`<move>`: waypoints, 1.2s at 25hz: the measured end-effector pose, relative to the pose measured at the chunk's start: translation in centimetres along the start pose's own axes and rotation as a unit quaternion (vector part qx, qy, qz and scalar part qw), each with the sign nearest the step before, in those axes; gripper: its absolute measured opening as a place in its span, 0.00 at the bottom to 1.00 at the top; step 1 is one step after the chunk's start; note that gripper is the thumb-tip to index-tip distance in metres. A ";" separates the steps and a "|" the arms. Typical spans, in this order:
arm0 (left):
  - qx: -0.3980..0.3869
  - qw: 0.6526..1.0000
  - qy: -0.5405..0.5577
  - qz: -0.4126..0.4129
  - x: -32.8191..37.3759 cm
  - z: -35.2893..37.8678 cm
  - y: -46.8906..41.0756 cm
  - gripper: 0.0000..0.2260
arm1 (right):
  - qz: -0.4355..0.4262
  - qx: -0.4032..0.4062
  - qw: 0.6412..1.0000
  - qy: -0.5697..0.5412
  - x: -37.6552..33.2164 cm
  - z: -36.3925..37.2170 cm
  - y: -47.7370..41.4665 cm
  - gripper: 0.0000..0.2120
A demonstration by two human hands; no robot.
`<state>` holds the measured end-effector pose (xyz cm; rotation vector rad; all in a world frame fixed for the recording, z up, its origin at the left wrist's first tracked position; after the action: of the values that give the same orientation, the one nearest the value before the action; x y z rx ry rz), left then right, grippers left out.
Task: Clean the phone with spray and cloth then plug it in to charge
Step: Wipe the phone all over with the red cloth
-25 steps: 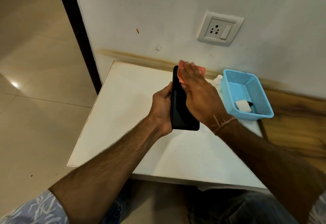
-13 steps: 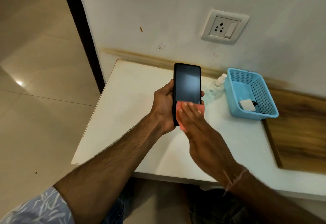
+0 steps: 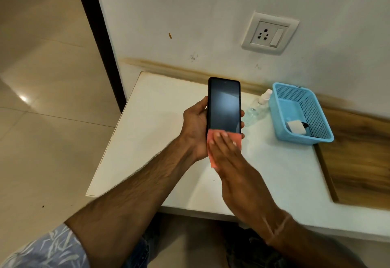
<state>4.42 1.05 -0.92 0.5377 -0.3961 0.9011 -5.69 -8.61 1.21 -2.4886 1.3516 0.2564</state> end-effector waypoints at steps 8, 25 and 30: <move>0.037 0.999 -0.038 -0.004 -0.3 -0.2 -0.4 0.26 | 0.065 0.054 0.995 -0.046 2.7 -4.3 -9.7 0.23; 0.024 1.000 -0.020 -0.004 -0.1 0.1 -0.1 0.26 | 0.045 0.059 0.996 -0.055 2.6 -4.3 -9.3 0.23; 0.017 1.000 -0.005 -0.013 0.0 0.0 0.1 0.27 | 0.024 0.053 0.997 -0.044 2.7 -3.1 -9.3 0.23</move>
<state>4.35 1.06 -0.92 0.5783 -0.3833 0.8817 3.62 -7.07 4.93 -2.3336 1.3532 0.2948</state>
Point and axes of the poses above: each hand's wrist, its own y-axis away from the middle knuckle, its own z-axis out of the palm, x = y × z, the point moved 3 cm from there along -y, towards the middle knuckle, and after that the axes turned 7 degrees about -y, right-handed, at the moved point
